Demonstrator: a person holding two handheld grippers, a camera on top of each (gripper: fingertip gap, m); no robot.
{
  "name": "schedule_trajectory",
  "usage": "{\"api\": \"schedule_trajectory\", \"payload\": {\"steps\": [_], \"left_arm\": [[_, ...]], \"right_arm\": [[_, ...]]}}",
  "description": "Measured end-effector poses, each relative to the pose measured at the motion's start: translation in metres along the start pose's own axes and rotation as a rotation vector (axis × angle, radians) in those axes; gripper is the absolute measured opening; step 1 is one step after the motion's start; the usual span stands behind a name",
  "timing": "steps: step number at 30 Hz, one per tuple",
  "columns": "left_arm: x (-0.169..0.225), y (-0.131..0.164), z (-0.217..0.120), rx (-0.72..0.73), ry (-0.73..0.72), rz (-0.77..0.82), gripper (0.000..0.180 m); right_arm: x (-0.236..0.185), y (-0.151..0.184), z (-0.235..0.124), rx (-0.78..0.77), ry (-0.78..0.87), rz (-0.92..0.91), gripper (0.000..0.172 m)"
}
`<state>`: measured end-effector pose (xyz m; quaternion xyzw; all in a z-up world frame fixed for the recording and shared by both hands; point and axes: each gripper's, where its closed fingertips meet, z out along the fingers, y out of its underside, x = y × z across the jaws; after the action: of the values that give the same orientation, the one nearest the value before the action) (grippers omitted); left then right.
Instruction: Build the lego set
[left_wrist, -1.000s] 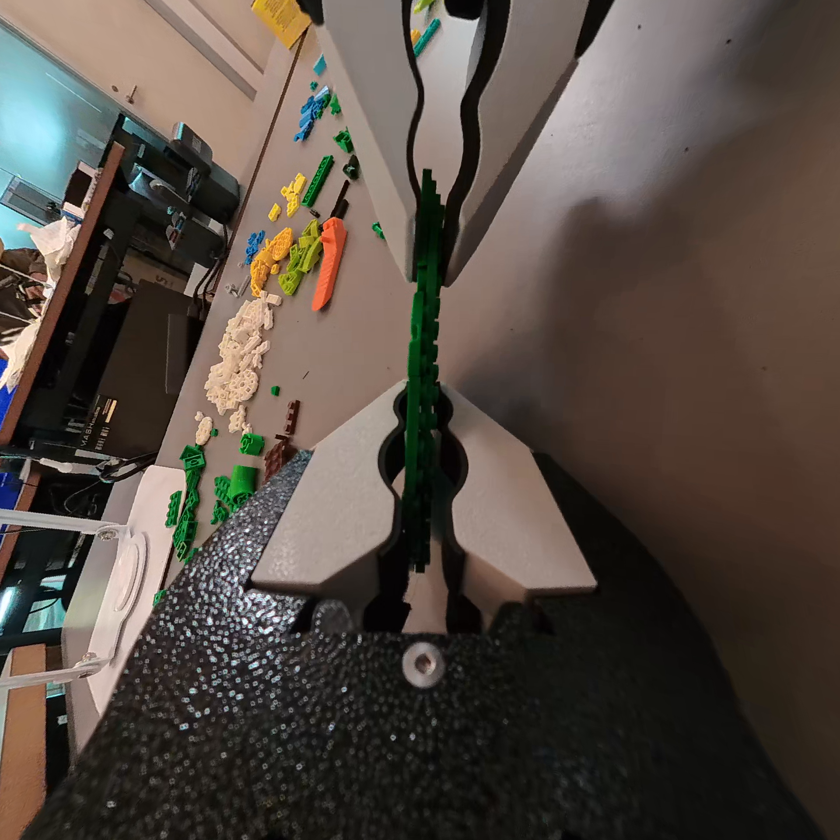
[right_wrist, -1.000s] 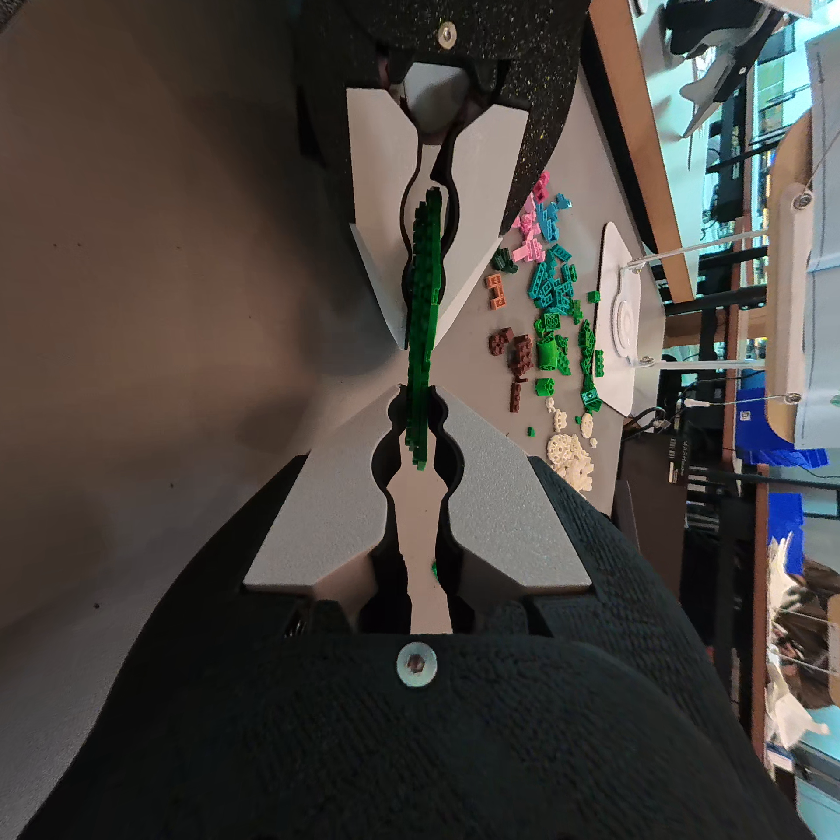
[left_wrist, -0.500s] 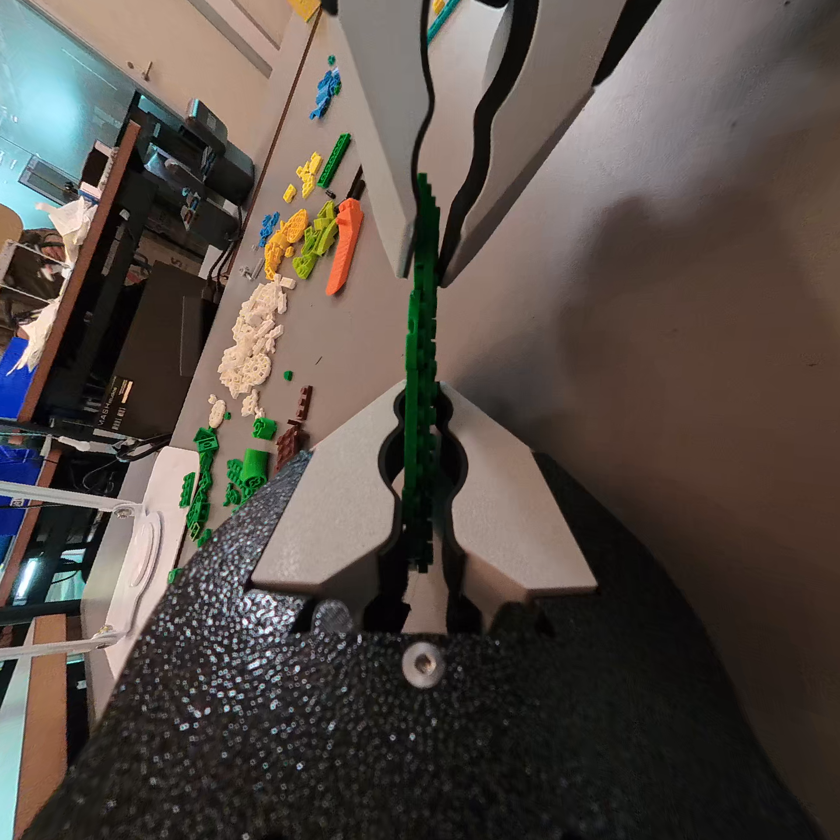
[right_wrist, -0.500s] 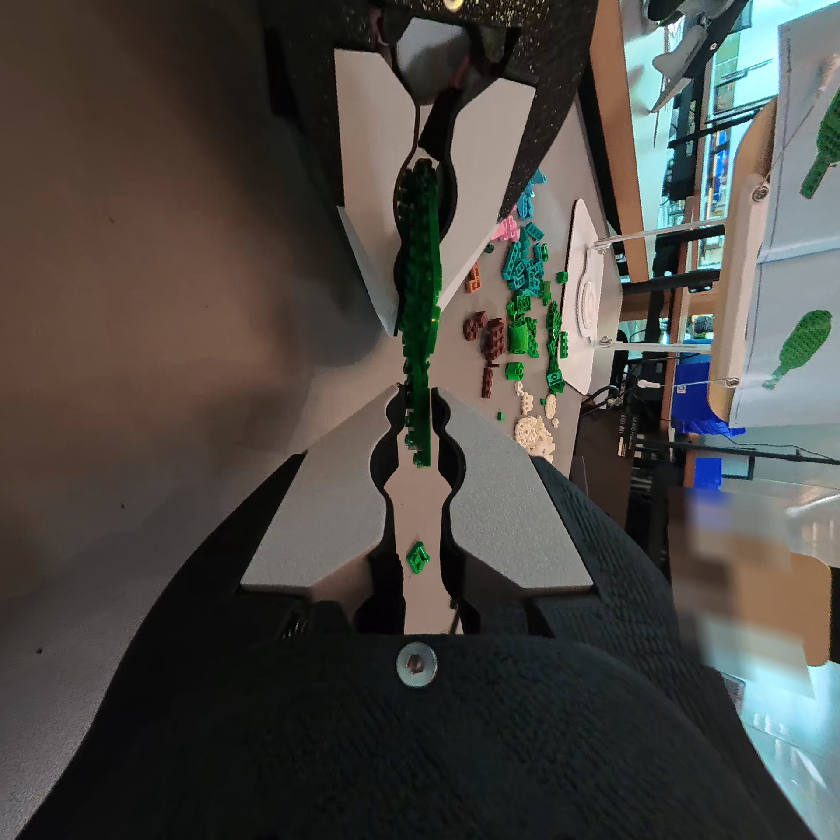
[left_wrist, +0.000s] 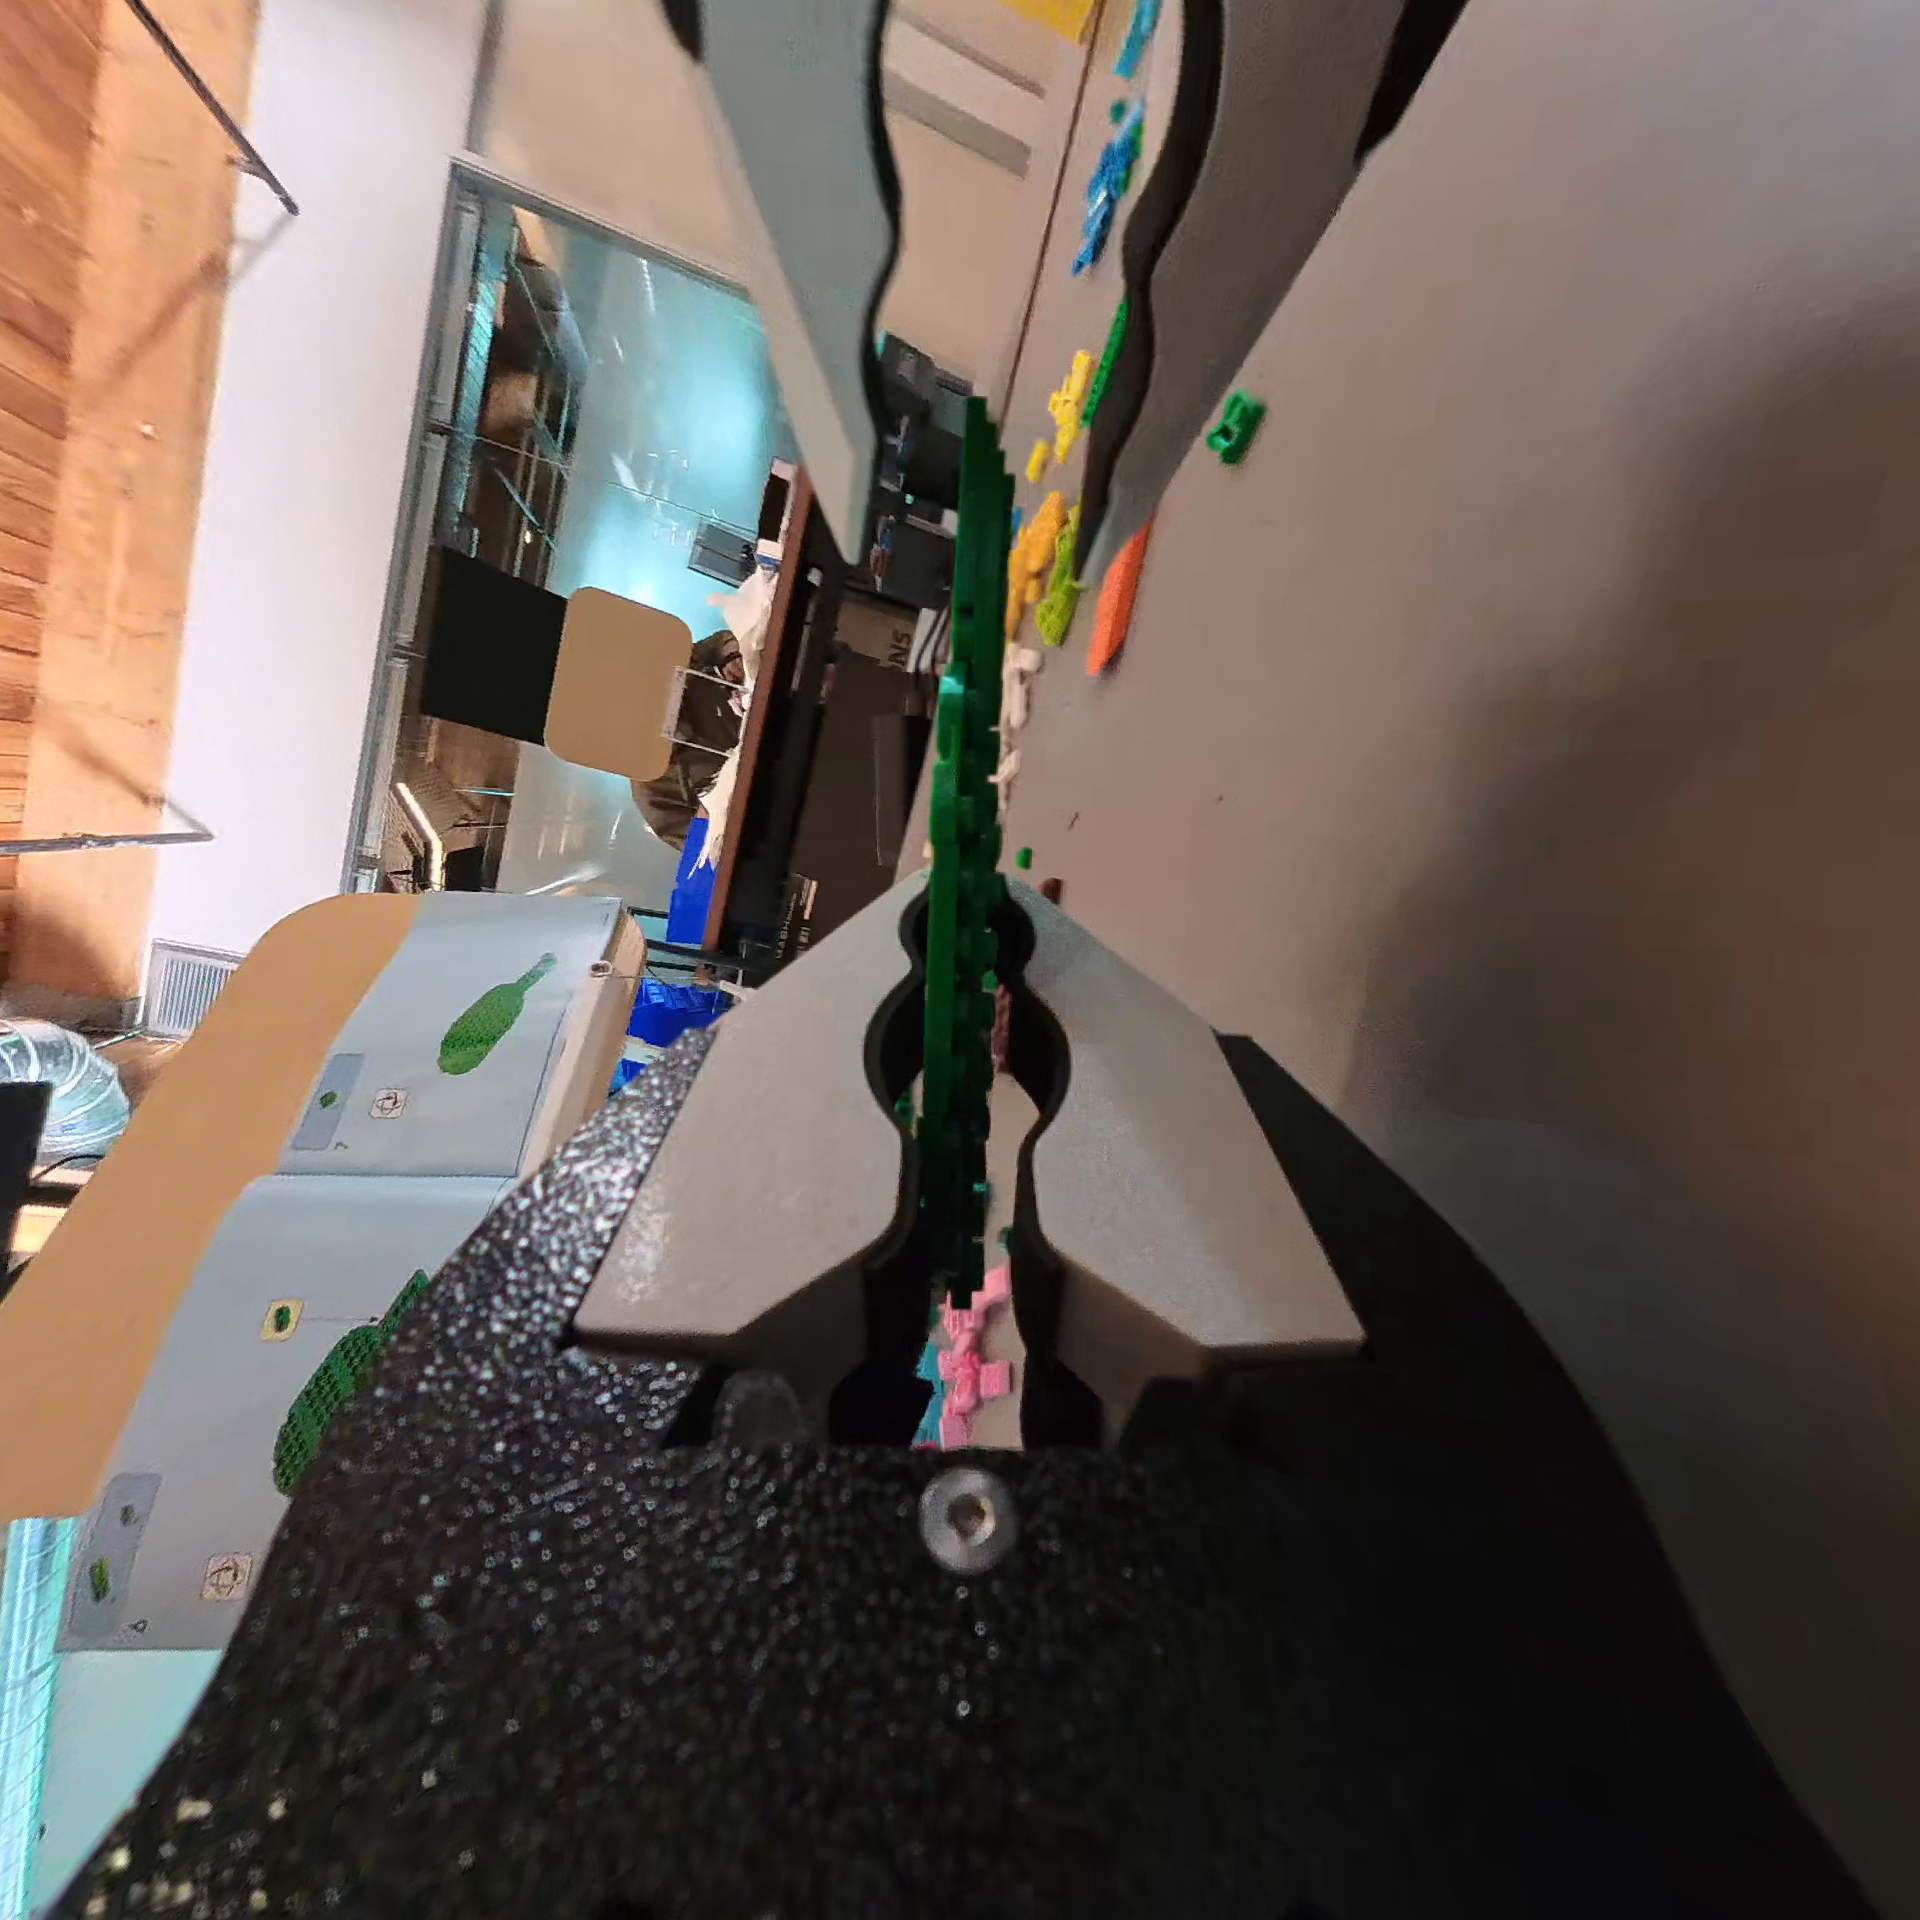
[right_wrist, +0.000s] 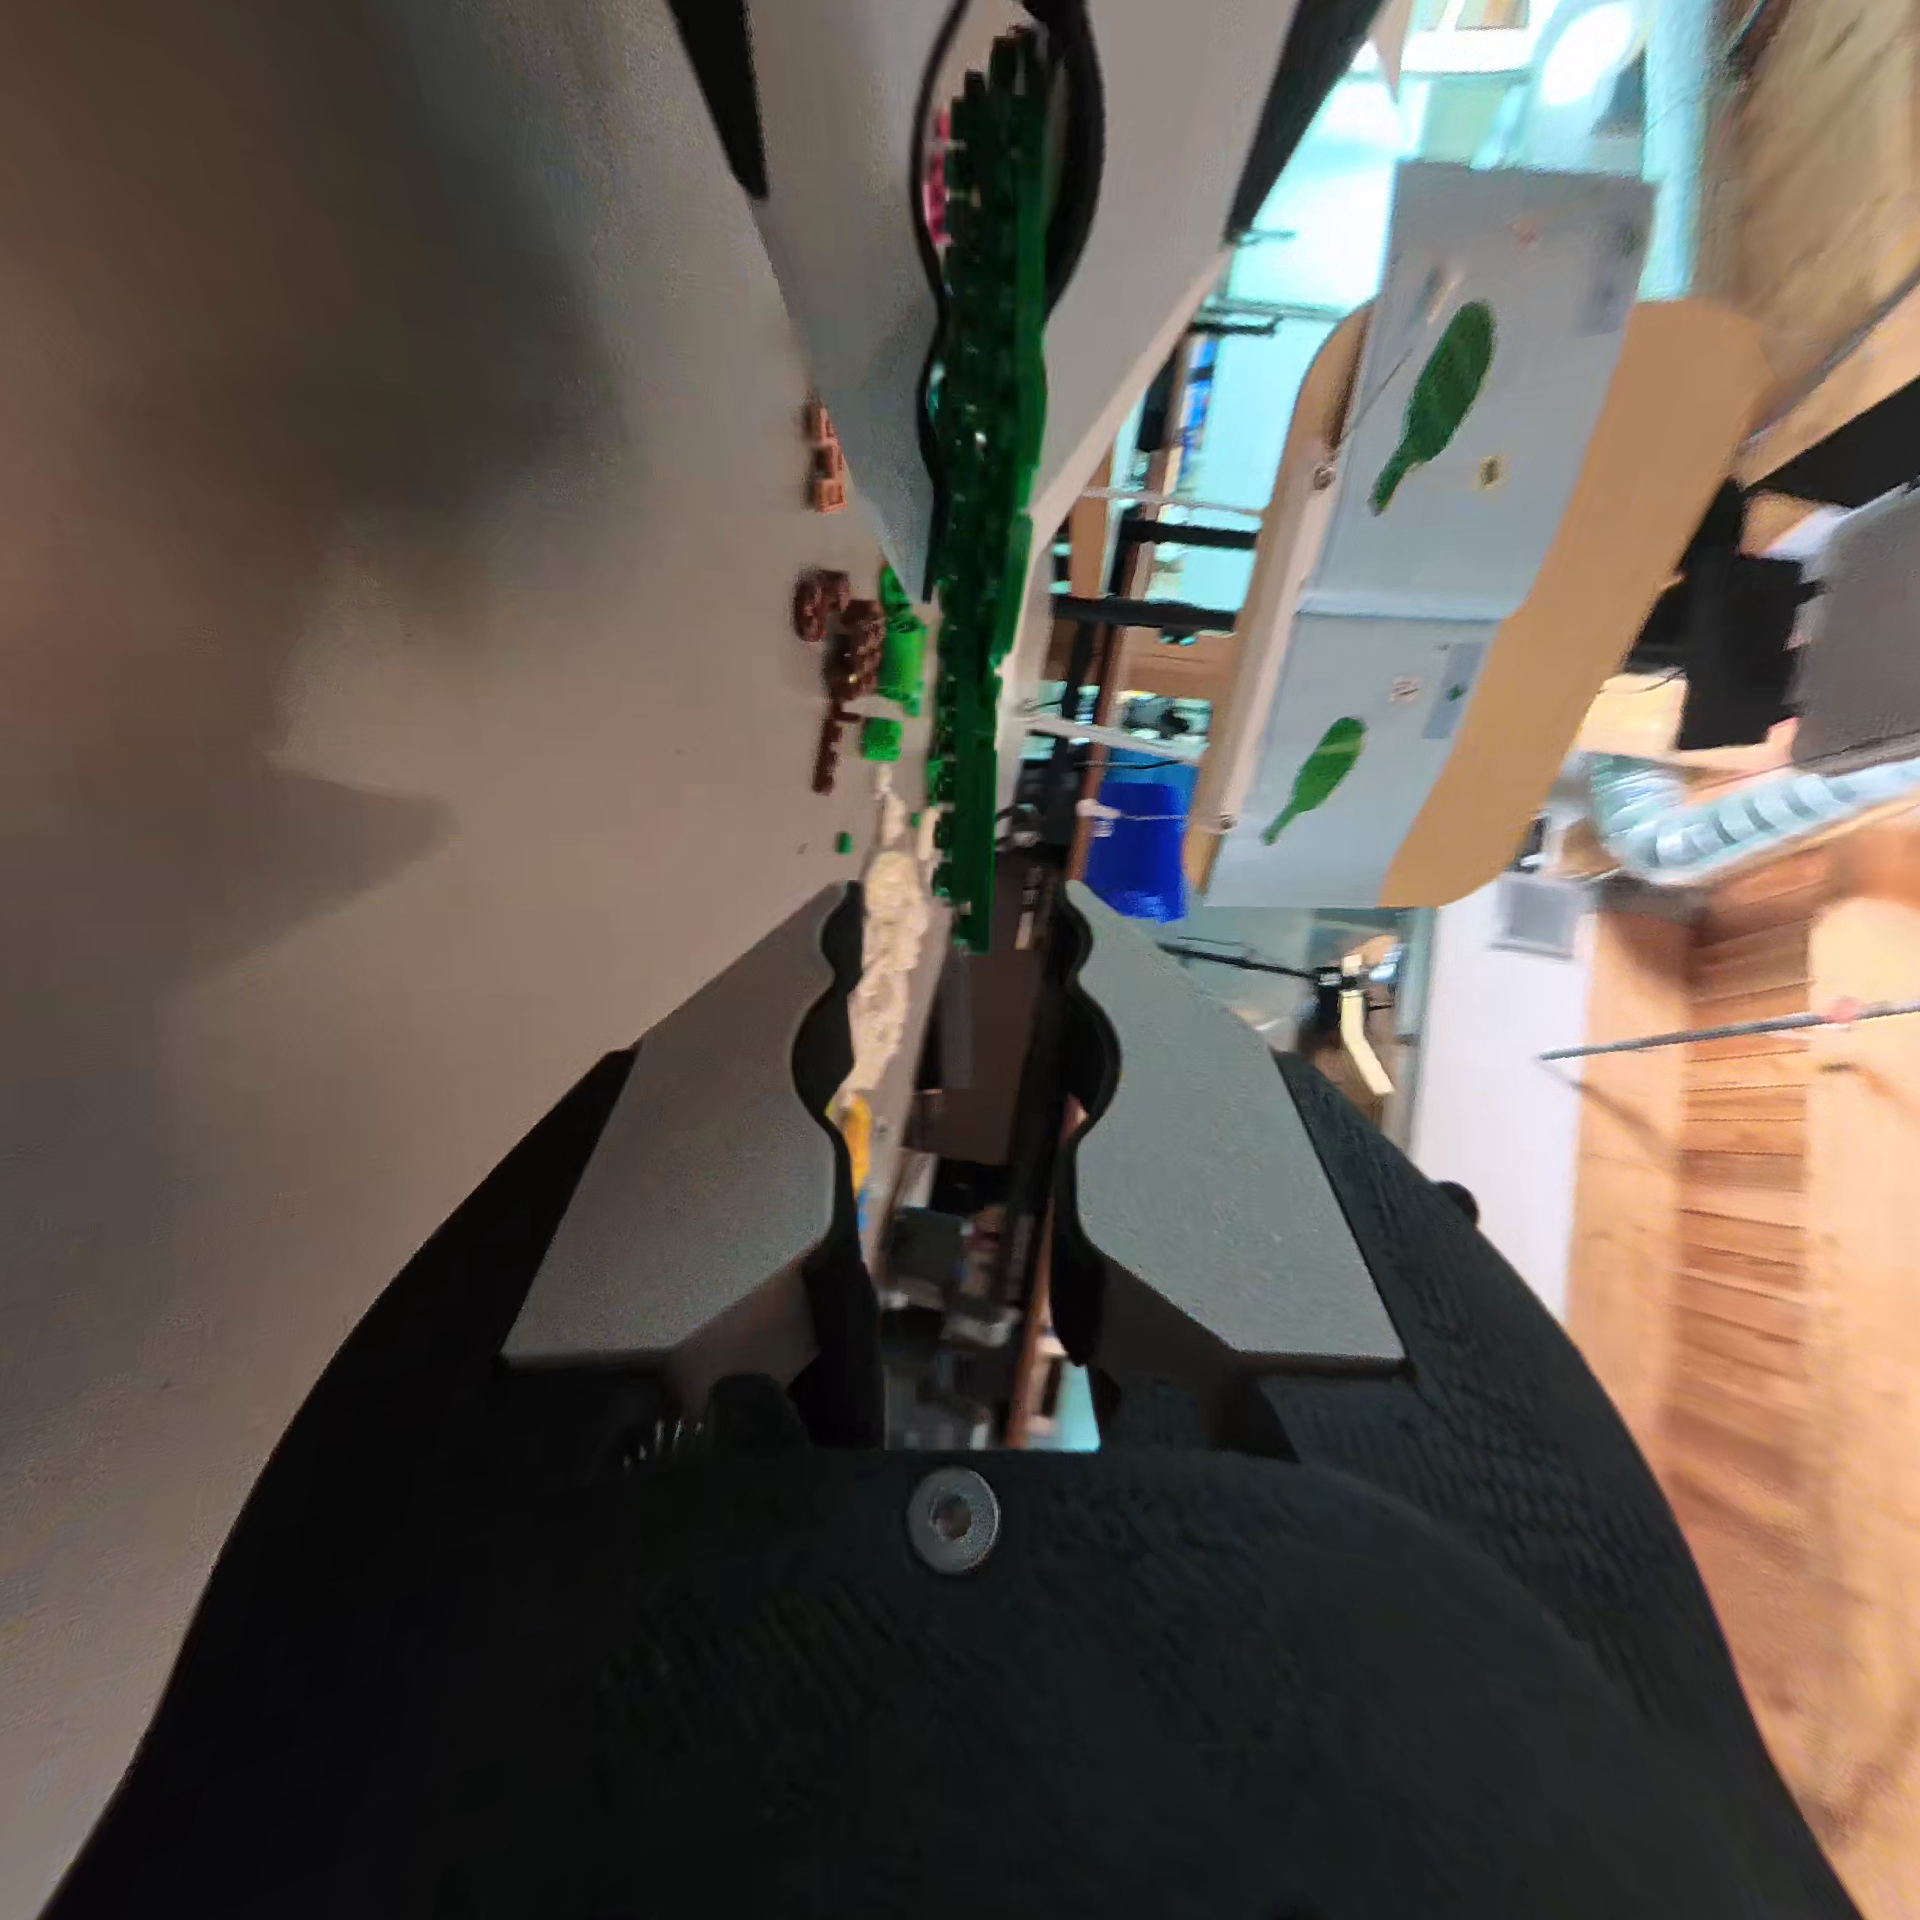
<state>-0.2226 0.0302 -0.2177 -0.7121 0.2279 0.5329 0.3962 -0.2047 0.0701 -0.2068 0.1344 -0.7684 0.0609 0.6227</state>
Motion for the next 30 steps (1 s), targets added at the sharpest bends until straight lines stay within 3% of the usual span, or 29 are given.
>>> {"api": "schedule_trajectory", "payload": {"steps": [5, 8, 16, 30], "left_arm": [[-0.003, -0.002, 0.000, 0.011, -0.016, -0.015, 0.006], [-0.005, 0.000, 0.000, 0.002, -0.040, 0.005, 0.006], [-0.004, 0.001, 0.001, -0.009, -0.055, 0.044, 0.006], [-0.005, -0.001, 0.002, -0.013, -0.097, 0.074, 0.007]], "right_arm": [[0.008, -0.015, 0.001, 0.029, 0.112, -0.117, 0.010], [0.009, -0.018, 0.001, 0.039, 0.103, -0.068, 0.008], [0.010, -0.024, 0.004, 0.076, 0.188, -0.081, 0.016], [0.013, -0.024, 0.005, 0.092, 0.222, -0.023, 0.011]]}}
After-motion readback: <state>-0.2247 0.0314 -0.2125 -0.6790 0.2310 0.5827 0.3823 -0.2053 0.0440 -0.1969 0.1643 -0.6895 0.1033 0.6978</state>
